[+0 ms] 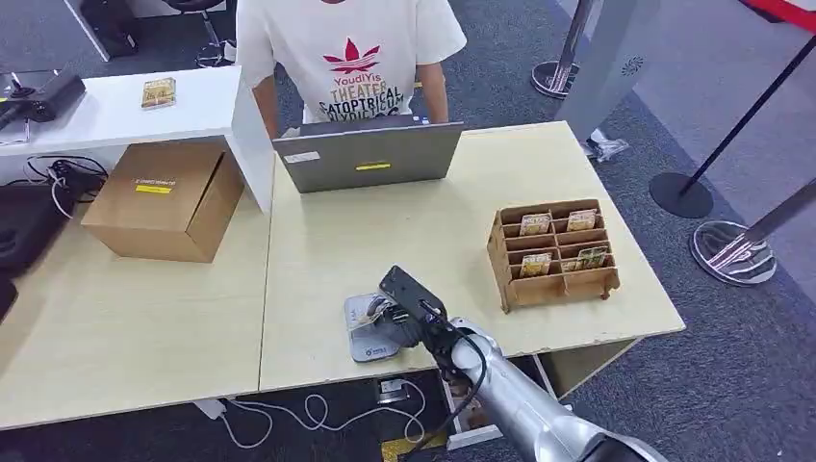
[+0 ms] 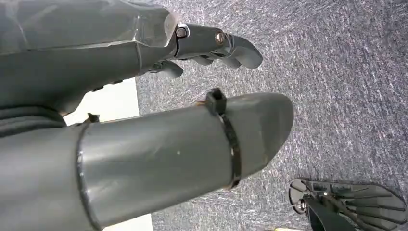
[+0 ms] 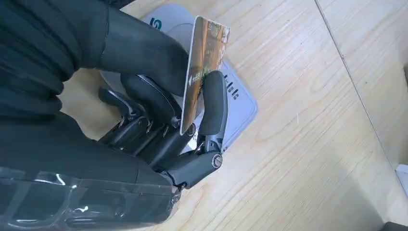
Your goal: Pass the card to the sensor for recognition and then transmit it.
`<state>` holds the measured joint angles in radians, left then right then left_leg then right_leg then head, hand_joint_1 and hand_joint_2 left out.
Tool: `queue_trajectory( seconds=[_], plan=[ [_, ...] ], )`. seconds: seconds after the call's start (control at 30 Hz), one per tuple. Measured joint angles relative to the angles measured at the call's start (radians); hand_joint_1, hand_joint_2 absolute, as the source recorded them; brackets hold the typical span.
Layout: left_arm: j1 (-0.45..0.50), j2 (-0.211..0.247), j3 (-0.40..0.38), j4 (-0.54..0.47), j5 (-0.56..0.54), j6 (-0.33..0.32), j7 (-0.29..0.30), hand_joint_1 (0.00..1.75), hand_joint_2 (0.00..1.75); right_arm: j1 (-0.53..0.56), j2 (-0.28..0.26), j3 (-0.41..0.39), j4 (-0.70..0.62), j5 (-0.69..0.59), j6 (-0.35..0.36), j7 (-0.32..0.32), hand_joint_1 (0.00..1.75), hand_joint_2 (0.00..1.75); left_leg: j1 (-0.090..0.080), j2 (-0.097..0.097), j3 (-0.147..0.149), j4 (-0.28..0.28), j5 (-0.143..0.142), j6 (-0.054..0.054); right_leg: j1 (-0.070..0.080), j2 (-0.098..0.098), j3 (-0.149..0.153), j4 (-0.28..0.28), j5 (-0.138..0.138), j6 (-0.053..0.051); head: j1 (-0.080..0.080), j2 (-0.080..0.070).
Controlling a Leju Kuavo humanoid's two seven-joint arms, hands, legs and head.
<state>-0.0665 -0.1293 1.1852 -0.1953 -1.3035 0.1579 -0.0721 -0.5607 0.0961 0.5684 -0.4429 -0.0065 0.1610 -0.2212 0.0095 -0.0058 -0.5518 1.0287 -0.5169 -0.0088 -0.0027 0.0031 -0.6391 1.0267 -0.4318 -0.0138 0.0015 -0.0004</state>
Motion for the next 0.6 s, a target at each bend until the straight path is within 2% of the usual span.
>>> queue_trajectory(
  seconds=[0.6],
  plan=[
    [0.000,0.000,0.006,0.000,-0.004,0.000,-0.003,0.00,0.00,-0.020,-0.024,-0.005,0.018,-0.009,-0.010,-0.003,1.75,1.75,0.000,0.000,0.000,0.000,0.000,0.000,0.000,0.000,0.000,0.000,0.000,0.000,0.000,0.000]
  ],
)
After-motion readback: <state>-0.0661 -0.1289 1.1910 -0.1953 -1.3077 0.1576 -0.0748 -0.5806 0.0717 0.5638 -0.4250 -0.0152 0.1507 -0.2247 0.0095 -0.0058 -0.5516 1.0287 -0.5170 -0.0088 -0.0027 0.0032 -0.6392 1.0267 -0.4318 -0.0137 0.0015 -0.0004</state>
